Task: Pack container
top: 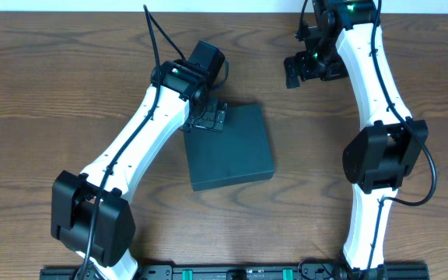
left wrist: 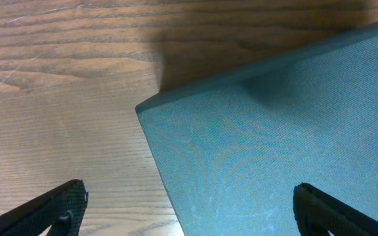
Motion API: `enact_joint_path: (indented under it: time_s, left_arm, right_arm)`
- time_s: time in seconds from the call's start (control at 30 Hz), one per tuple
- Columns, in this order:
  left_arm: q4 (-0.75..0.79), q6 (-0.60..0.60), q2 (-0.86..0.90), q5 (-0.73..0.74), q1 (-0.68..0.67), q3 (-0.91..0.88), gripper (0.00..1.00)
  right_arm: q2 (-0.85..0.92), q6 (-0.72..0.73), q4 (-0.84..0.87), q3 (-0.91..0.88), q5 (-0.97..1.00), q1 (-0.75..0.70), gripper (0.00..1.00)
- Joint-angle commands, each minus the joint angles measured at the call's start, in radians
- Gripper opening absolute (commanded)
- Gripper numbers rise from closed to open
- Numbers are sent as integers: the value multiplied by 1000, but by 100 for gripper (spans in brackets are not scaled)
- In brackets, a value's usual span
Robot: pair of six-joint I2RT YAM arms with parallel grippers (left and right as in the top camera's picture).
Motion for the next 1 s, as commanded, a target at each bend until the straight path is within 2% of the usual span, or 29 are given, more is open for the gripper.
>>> enact_joint_path:
  time_s: [0.0, 0.2, 0.33, 0.73, 0.97]
  left_arm:
    - [-2, -6, 8, -19, 4, -5, 99]
    - [-2, -6, 8, -19, 4, -5, 99]
    - [-2, -6, 8, -19, 4, -5, 99]
    - [-2, -6, 8, -19, 4, -5, 99]
    - [-2, -6, 8, -19, 4, -5, 98]
  right_arm:
    - [-1, 5, 2, 19, 10, 4, 99]
    - [-6, 5, 2, 19, 10, 3, 99]
    - [-94, 5, 2, 19, 10, 14, 99]
    - [-638, 3, 2, 19, 10, 51, 99]
    - [-925, -134, 80, 11, 71, 46, 99]
